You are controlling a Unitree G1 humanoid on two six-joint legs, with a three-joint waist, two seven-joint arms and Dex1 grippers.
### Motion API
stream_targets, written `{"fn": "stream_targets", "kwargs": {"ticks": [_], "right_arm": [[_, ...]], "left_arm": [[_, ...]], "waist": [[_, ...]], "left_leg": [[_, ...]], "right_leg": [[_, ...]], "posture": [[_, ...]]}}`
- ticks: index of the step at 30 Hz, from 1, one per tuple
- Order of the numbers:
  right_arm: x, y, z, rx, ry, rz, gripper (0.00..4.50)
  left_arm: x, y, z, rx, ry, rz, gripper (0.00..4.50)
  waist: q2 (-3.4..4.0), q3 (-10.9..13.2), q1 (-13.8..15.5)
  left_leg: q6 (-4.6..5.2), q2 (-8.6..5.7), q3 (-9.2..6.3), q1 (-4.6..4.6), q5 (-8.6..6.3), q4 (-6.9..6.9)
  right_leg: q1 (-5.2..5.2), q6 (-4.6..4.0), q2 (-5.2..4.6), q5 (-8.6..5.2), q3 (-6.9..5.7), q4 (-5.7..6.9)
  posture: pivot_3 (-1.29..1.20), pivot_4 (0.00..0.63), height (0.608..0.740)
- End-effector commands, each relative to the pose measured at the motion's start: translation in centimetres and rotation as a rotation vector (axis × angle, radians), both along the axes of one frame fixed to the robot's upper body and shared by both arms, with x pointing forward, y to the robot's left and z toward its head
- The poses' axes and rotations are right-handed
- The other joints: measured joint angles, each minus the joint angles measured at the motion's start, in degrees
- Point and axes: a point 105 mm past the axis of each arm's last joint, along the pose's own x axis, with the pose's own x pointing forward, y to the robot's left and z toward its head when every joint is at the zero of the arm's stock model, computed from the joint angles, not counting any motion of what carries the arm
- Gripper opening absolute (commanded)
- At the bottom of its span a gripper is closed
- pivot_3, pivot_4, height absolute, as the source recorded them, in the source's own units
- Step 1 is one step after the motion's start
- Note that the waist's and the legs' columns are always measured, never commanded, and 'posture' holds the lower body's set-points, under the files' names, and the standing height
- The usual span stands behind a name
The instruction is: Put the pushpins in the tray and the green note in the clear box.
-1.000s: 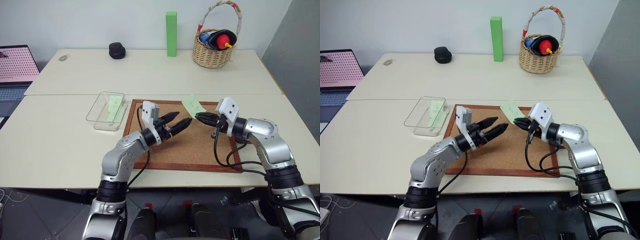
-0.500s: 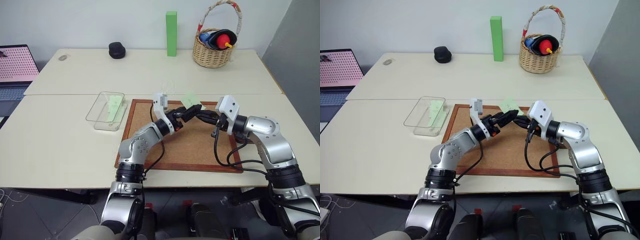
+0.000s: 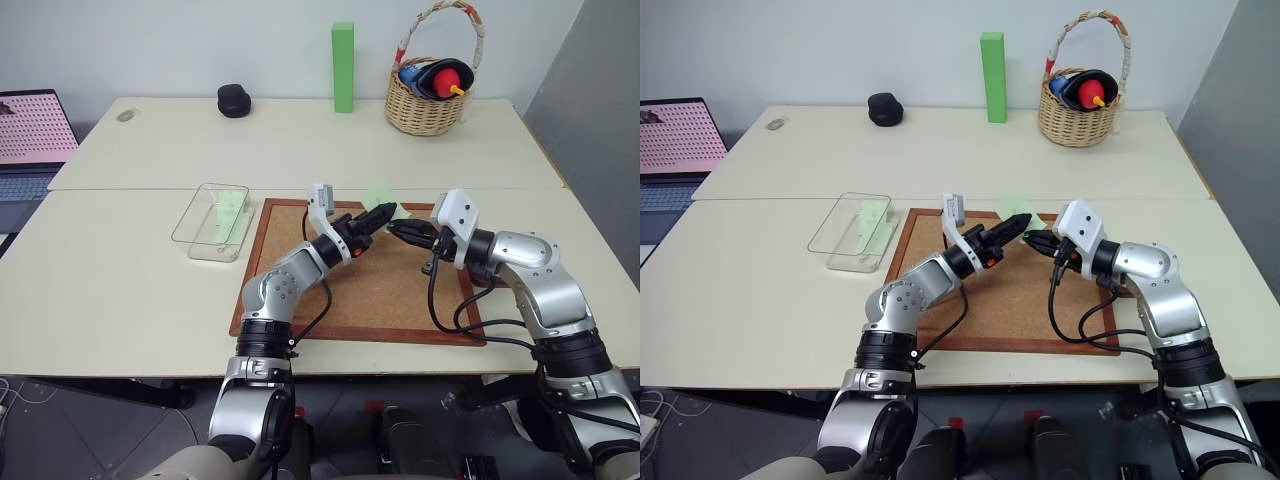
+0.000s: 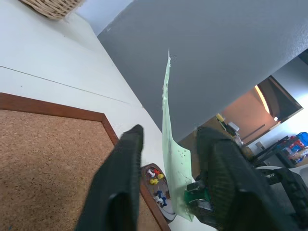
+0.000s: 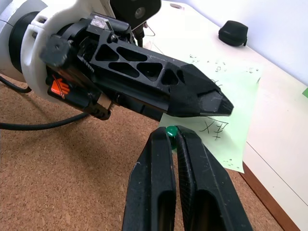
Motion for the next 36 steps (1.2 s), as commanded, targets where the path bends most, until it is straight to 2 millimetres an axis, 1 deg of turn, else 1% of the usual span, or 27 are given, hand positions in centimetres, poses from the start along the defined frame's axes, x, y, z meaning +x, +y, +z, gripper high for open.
{"fn": "stream_targets", "kwargs": {"ticks": [1,2,3,5,13,19,25,27,29,36], "right_arm": [[-0.4,0.3,1.7,-0.006,-0.071,0.029,0.00],[-0.4,0.3,1.7,-0.006,-0.070,0.029,0.00],[-0.5,0.3,1.7,-0.005,-0.070,0.028,0.00],[-0.4,0.3,1.7,-0.002,-0.070,0.027,0.00],[-0.4,0.1,2.2,0.056,-0.074,0.006,0.00],[-0.5,-0.8,3.6,0.159,-0.062,-0.031,0.00],[-0.7,-1.8,4.1,0.214,-0.042,-0.086,0.00],[-0.6,-2.6,4.0,0.223,-0.034,-0.128,0.00],[-0.7,-4.0,3.9,0.226,-0.014,-0.184,0.00],[-1.6,-10.4,0.3,0.119,0.102,-0.396,0.00]], "left_arm": [[-0.3,-0.5,0.6,-0.025,-0.015,-0.026,0.77],[-0.3,-0.5,0.4,-0.019,-0.014,-0.024,0.60],[-0.3,-0.5,0.3,-0.015,-0.014,-0.023,0.33],[-0.3,-0.5,0.2,-0.008,-0.013,-0.022,0.02],[-0.2,-0.2,-0.4,0.029,-0.023,0.000,0.02],[0.2,0.0,-0.9,0.066,-0.031,0.033,0.02],[0.3,0.1,-1.3,0.086,-0.033,0.047,0.02],[0.3,0.1,-1.4,0.098,-0.038,0.050,0.02],[0.2,0.1,-1.3,0.115,-0.058,0.051,0.02],[-0.7,0.6,0.1,0.175,-0.169,0.052,0.02]], "waist": [[0.00,0.00,0.00],[0.00,0.00,0.00],[0.00,0.00,0.00],[0.00,0.00,0.00],[0.00,0.00,0.00],[0.00,0.00,0.05],[0.00,0.00,-0.01],[0.00,0.00,0.03],[0.00,0.00,0.07],[0.00,0.00,0.17]], "left_leg": [[0.00,0.00,0.00,0.00,0.00,0.00],[0.00,0.00,0.01,0.00,0.00,0.00],[0.00,0.00,0.00,0.01,0.00,0.00],[0.00,0.00,0.00,0.01,0.00,0.00],[0.00,0.00,0.01,0.01,0.00,0.00],[0.00,0.00,0.00,0.00,0.00,0.00],[0.00,0.00,0.00,0.00,0.00,0.00],[0.00,0.00,0.00,0.00,0.00,0.00],[0.00,0.00,0.02,-0.01,0.00,0.00],[0.01,-0.02,0.02,-0.06,0.00,0.01]], "right_leg": [[0.00,0.00,0.00,0.00,0.00,0.00],[0.00,0.00,0.00,0.00,0.00,0.00],[0.00,0.00,0.00,0.00,0.00,0.00],[0.00,0.00,0.00,0.00,0.00,0.00],[0.00,0.00,0.00,0.00,0.01,0.01],[0.00,0.00,0.00,0.00,0.01,0.00],[0.00,0.00,0.00,0.00,0.00,0.01],[0.00,0.00,0.00,0.00,0.00,0.00],[0.00,0.00,0.00,0.00,0.02,0.00],[-0.01,0.00,-0.02,0.00,0.02,-0.02]], "posture": [[0.00,0.150,0.740],[0.00,0.150,0.740],[0.00,0.150,0.740],[0.00,0.150,0.740],[0.00,0.150,0.740],[0.00,0.150,0.740],[0.00,0.150,0.740],[0.00,0.150,0.740],[0.00,0.150,0.740],[0.00,0.150,0.740]]}}
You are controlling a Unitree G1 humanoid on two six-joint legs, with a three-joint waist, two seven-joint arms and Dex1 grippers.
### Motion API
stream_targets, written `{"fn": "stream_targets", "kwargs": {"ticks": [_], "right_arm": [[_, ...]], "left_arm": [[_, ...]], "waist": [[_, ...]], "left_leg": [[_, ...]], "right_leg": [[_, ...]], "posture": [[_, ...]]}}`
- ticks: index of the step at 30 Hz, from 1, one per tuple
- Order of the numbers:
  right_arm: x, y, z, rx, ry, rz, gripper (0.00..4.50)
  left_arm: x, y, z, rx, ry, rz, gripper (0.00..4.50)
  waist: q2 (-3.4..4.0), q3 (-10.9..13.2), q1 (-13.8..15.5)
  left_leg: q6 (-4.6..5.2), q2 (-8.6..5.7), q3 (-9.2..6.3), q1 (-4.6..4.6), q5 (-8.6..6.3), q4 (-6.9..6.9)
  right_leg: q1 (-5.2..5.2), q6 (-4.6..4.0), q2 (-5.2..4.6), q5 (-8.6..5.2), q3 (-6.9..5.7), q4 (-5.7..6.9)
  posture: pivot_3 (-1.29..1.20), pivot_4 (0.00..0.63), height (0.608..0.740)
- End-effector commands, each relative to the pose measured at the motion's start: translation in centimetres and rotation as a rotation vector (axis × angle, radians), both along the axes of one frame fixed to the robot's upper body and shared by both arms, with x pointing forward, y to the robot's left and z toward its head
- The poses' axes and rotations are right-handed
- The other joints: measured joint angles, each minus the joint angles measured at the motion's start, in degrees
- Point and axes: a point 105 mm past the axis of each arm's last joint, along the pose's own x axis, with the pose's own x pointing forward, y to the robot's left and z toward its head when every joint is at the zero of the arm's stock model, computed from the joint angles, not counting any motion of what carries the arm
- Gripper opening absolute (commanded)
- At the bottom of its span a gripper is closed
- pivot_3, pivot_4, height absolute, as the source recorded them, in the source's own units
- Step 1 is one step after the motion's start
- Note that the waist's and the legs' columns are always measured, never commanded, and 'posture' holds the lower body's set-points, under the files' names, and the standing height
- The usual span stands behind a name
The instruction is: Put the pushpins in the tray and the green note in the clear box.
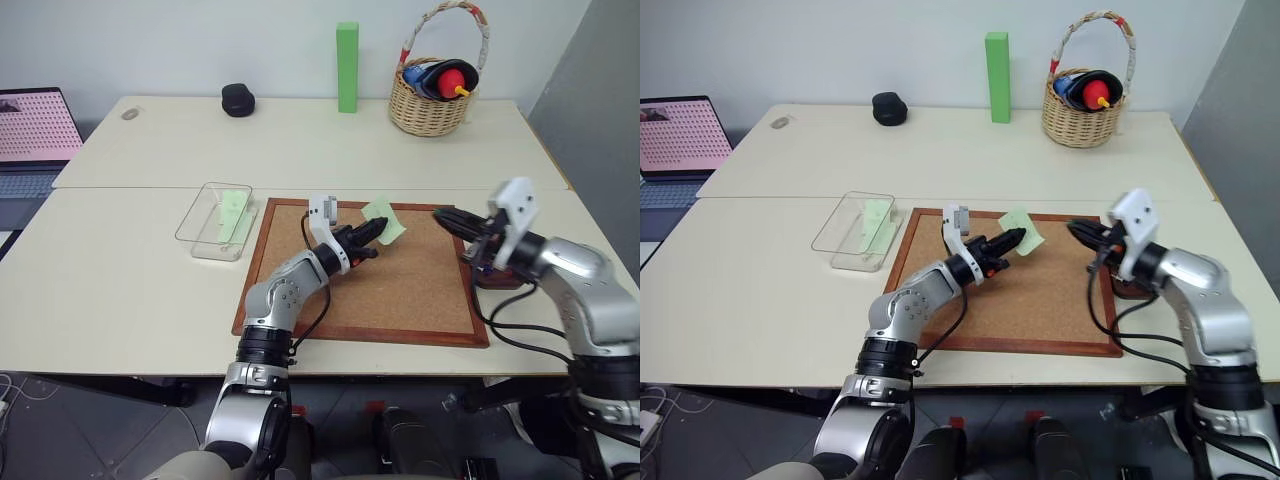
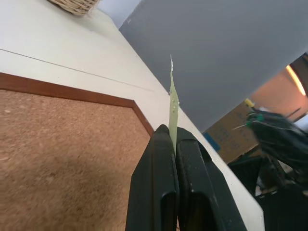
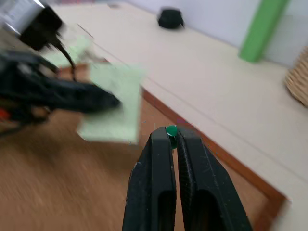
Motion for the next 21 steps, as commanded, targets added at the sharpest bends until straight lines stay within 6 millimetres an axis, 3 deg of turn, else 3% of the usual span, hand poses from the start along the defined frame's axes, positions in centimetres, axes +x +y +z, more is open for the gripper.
{"fn": "stream_targets", "kwargs": {"ticks": [1,4,9,13,21], "right_arm": [[-0.5,-3.2,-0.3,-0.037,0.015,-0.102,0.00],[-0.9,-5.8,-2.1,-0.068,0.083,-0.190,0.00],[-1.1,-7.1,-4.0,-0.100,0.149,-0.226,0.00],[-1.2,-7.8,-5.3,-0.114,0.188,-0.248,0.89],[-0.8,-8.1,-5.1,-0.112,0.178,-0.277,2.58]], "left_arm": [[-0.6,0.3,2.4,0.016,-0.115,-0.005,0.02],[-0.9,1.2,3.0,0.055,-0.167,0.005,0.02],[-1.3,1.6,3.6,0.095,-0.216,0.003,0.02],[-1.3,1.8,3.9,0.092,-0.225,0.014,0.00],[-1.3,1.9,4.2,0.097,-0.239,0.019,0.00]], "waist": [[0.00,0.00,-0.11],[0.00,0.00,-0.20],[0.00,0.00,-0.35],[-0.01,0.00,-0.18],[-0.01,0.00,-0.21]], "left_leg": [[0.00,0.01,0.00,0.00,0.00,0.00],[0.00,0.02,0.04,0.06,0.00,0.02],[0.00,0.04,0.15,0.12,0.00,0.04],[0.00,0.02,0.15,0.07,0.00,0.06],[0.00,0.02,0.15,0.07,0.00,0.06]], "right_leg": [[0.00,0.00,0.00,0.00,0.00,0.01],[0.01,0.00,0.01,0.00,0.03,0.03],[0.01,0.02,0.04,0.01,0.12,0.07],[0.02,0.04,0.03,0.02,0.13,0.03],[0.01,0.04,0.03,0.02,0.12,0.03]], "posture": [[0.00,0.150,0.740],[0.00,0.150,0.740],[0.00,0.150,0.740],[0.00,0.150,0.740],[0.00,0.150,0.740]]}}
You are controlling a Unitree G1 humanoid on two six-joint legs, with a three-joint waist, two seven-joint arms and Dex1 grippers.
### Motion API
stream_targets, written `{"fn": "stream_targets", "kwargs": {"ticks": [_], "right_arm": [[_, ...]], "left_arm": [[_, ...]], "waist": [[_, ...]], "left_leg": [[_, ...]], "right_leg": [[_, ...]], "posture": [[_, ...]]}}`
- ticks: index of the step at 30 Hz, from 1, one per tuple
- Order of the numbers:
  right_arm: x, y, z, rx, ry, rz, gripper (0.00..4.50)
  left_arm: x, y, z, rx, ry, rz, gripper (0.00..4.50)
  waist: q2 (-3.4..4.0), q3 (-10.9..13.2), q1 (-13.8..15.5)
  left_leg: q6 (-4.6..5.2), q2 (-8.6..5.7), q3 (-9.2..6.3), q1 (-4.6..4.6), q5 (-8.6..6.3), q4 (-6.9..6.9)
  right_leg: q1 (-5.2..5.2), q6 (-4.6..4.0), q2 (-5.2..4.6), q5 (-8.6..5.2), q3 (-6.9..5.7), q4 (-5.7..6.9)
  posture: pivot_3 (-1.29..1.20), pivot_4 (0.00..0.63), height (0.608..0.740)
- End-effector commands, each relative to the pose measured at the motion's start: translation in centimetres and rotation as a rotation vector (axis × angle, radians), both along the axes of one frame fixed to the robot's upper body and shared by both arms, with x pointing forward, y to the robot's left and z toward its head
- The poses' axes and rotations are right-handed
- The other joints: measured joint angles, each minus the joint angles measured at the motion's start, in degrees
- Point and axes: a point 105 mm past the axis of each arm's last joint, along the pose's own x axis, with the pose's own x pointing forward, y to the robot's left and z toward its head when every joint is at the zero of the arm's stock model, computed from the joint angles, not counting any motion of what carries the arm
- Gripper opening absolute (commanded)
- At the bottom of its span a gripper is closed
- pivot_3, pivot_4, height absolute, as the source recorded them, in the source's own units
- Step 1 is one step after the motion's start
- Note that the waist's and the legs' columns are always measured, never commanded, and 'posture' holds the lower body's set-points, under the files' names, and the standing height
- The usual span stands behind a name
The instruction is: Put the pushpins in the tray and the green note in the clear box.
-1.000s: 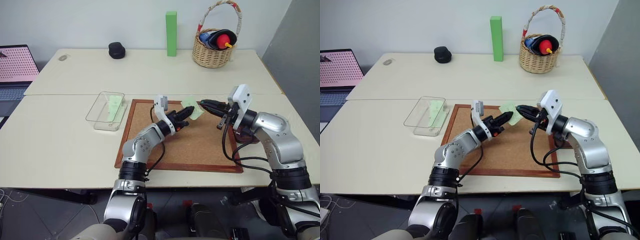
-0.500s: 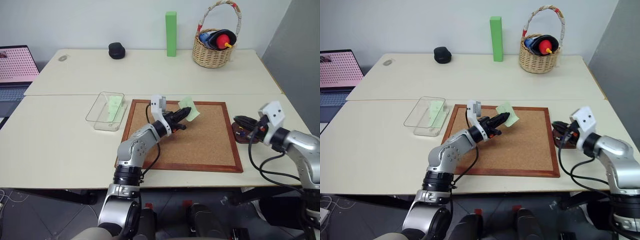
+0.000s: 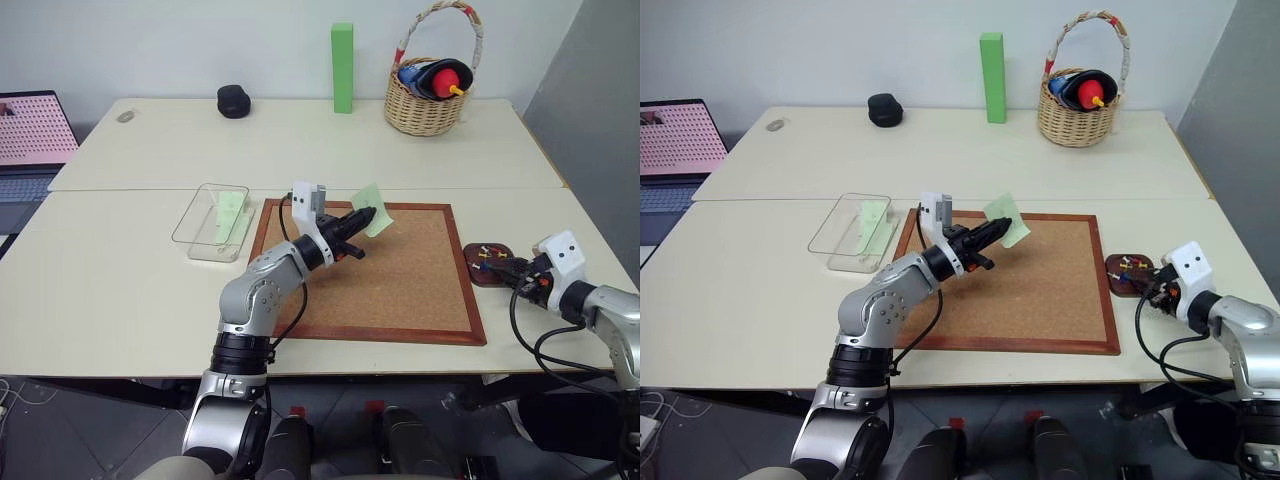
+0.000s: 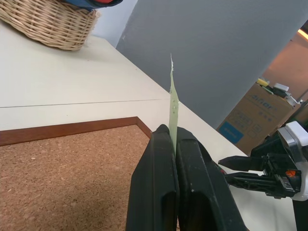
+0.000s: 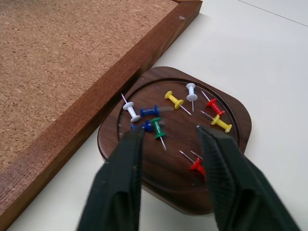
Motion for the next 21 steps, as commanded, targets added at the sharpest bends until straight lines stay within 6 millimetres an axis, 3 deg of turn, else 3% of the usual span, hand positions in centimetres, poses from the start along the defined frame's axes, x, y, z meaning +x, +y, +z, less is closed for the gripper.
{"fn": "stream_targets", "kwargs": {"ticks": [1,6,9,12,16,21], "right_arm": [[0.4,-0.1,1.6,-0.018,-0.060,-0.004,2.78],[0.8,0.9,4.2,0.041,-0.161,0.031,3.77],[0.7,3.1,6.1,0.064,-0.225,0.143,3.77],[0.1,6.4,7.7,0.067,-0.265,0.308,3.77],[-0.5,11.7,9.8,0.086,-0.308,0.532,3.77],[-0.9,15.3,10.4,0.085,-0.292,0.701,3.77]], "left_arm": [[-0.5,-0.2,1.7,-0.010,-0.069,-0.018,0.00],[-0.2,0.3,2.6,0.003,-0.110,0.008,0.00],[0.1,1.5,4.0,0.050,-0.169,0.066,0.00],[0.4,4.0,5.1,0.109,-0.205,0.151,0.00],[1.1,11.1,5.4,0.364,-0.241,0.389,0.00],[1.6,17.2,5.8,0.547,-0.238,0.605,0.00]], "waist": [[0.00,0.00,0.00],[0.00,0.00,-0.04],[-0.01,0.00,-0.10],[-0.01,0.01,-0.25],[-0.03,0.03,-0.71],[-0.09,0.08,-0.65]], "left_leg": [[0.00,0.00,0.00,0.00,0.00,0.00],[0.00,0.00,0.00,0.00,0.00,0.01],[0.00,0.01,0.00,0.00,0.00,0.01],[0.00,0.05,-0.01,0.01,0.00,-0.01],[0.00,0.09,-0.03,0.04,0.00,-0.03],[0.00,0.08,-0.13,0.02,0.00,-0.02]], "right_leg": [[0.00,0.00,0.00,0.00,0.00,0.00],[0.00,0.00,0.00,0.00,0.00,0.00],[0.00,0.00,0.01,0.00,0.00,0.01],[-0.02,0.00,0.04,0.00,0.00,0.02],[-0.02,0.00,0.07,0.00,-0.01,0.03],[-0.02,-0.01,0.06,-0.01,-0.10,0.04]], "posture": [[0.00,0.150,0.740],[0.00,0.150,0.740],[0.00,0.150,0.740],[0.00,0.150,0.740],[0.00,0.150,0.740],[0.00,0.150,0.740]]}}
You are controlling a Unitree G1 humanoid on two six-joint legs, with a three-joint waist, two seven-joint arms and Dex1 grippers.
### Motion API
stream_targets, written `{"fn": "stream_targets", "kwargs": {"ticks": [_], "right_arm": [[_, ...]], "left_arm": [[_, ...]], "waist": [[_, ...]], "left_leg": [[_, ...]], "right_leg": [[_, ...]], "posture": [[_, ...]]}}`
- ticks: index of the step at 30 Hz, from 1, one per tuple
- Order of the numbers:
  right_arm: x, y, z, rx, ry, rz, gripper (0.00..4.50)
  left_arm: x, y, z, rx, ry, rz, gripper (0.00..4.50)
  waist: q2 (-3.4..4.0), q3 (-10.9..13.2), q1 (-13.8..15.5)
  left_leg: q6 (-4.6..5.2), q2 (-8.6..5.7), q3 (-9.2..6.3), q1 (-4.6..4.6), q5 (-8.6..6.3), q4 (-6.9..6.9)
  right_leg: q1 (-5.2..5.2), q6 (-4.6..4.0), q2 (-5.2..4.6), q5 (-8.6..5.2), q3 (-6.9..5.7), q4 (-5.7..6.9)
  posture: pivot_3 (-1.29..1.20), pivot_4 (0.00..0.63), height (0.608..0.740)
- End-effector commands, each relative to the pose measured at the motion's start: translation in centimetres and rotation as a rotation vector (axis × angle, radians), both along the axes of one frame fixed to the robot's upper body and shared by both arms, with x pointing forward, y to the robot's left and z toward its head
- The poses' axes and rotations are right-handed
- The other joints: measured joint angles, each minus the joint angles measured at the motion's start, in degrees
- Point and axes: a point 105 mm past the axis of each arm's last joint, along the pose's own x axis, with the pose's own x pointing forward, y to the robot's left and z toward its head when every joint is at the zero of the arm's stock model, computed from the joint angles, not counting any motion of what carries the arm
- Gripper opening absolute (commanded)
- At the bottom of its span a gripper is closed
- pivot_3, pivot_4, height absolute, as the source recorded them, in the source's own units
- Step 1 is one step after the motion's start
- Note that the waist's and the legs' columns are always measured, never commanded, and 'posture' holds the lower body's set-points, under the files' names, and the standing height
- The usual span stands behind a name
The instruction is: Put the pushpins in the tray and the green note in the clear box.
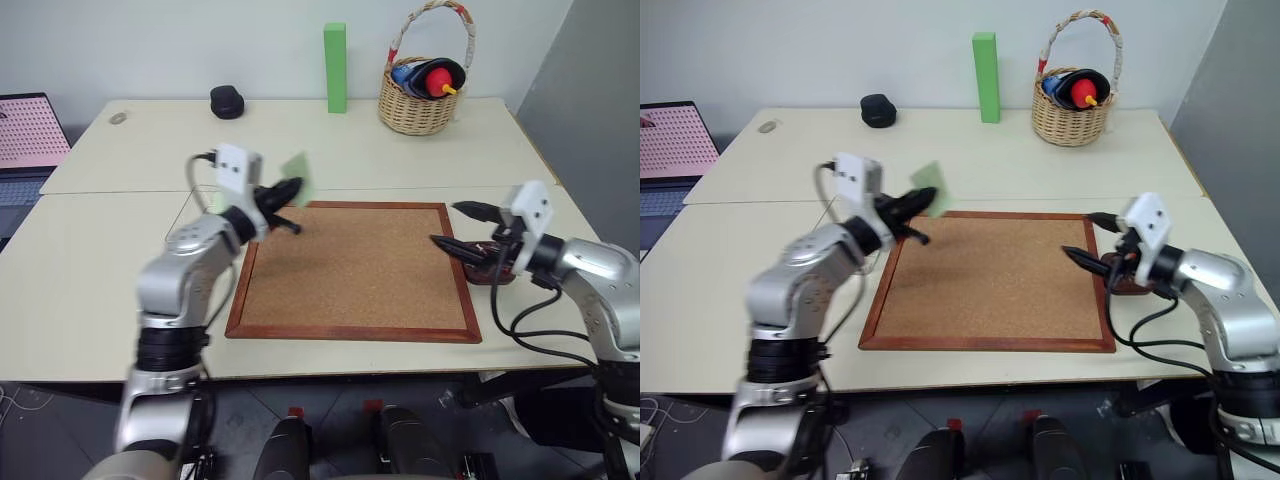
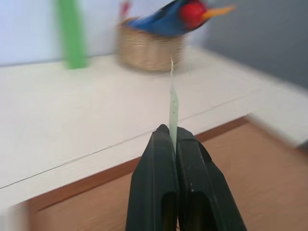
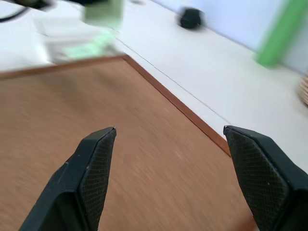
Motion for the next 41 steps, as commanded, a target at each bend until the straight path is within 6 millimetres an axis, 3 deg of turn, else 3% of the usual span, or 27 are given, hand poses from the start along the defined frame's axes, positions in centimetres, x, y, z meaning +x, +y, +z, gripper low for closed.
{"fn": "stream_targets", "kwargs": {"ticks": [1,4,10,23,27,31,34,41], "right_arm": [[-0.7,2.9,1.2,-0.012,-0.023,0.144,3.77],[-0.4,5.1,1.2,-0.009,-0.028,0.215,3.77],[-0.3,6.6,0.6,-0.014,-0.021,0.266,3.77],[-0.4,6.5,0.1,-0.021,-0.009,0.259,3.85],[0.0,6.0,0.6,0.018,-0.015,0.214,3.85],[0.3,4.1,0.2,0.084,0.001,0.105,3.85],[0.0,2.9,-0.9,0.136,0.034,0.025,3.85],[-0.8,1.7,-3.4,0.150,0.091,-0.073,3.85]], "left_arm": [[0.1,4.0,1.4,0.101,-0.055,0.159,0.00],[0.6,6.8,0.6,0.248,-0.054,0.281,0.00],[1.4,7.9,-1.1,0.280,-0.023,0.355,0.00],[1.2,8.0,-1.4,0.219,-0.014,0.381,2.35],[0.6,6.2,0.8,0.114,-0.092,0.315,3.11],[-1.0,2.5,1.5,0.108,-0.135,0.125,3.21],[-3.1,0.1,0.4,0.166,-0.141,-0.031,3.21],[-6.5,-2.4,-3.7,0.180,0.007,-0.293,3.21]], "waist": [[-0.04,0.02,0.29],[-0.08,0.04,0.78],[-0.08,0.04,1.28],[-0.08,0.04,0.88],[-0.08,0.04,0.89],[-0.09,0.04,0.97],[-0.09,0.04,1.03],[-0.08,0.04,0.56]], "left_leg": [[0.00,-0.02,-0.01,-0.04,0.00,0.00],[0.00,-0.07,-0.06,-0.10,0.00,0.00],[-0.01,-0.10,-0.16,-0.26,0.00,0.00],[-0.02,-0.06,-0.11,-0.37,0.01,0.01],[-0.02,-0.06,-0.11,-0.37,0.01,0.01],[-0.03,-0.08,-0.11,-0.40,0.01,0.02],[-0.03,-0.10,-0.08,-0.39,0.00,0.01],[-0.02,0.01,0.09,-0.22,0.00,0.01]], "right_leg": [[0.00,0.00,-0.01,0.00,-0.01,-0.04],[-0.01,0.00,-0.08,0.00,-0.06,-0.07],[-0.12,-0.01,-0.15,0.01,-0.14,-0.08],[-0.34,-0.01,-0.13,0.02,-0.09,0.05],[-0.34,-0.01,-0.13,0.02,-0.09,0.05],[-0.33,-0.01,-0.15,0.02,-0.08,0.04],[-0.31,-0.02,-0.19,0.03,-0.05,0.02],[-0.29,-0.04,-0.09,0.01,0.07,0.12]], "posture": [[0.00,0.150,0.740],[0.00,0.150,0.740],[0.00,0.150,0.740],[0.00,0.150,0.740],[0.00,0.150,0.740],[0.00,0.150,0.740],[0.00,0.150,0.740],[0.00,0.150,0.740]]}}
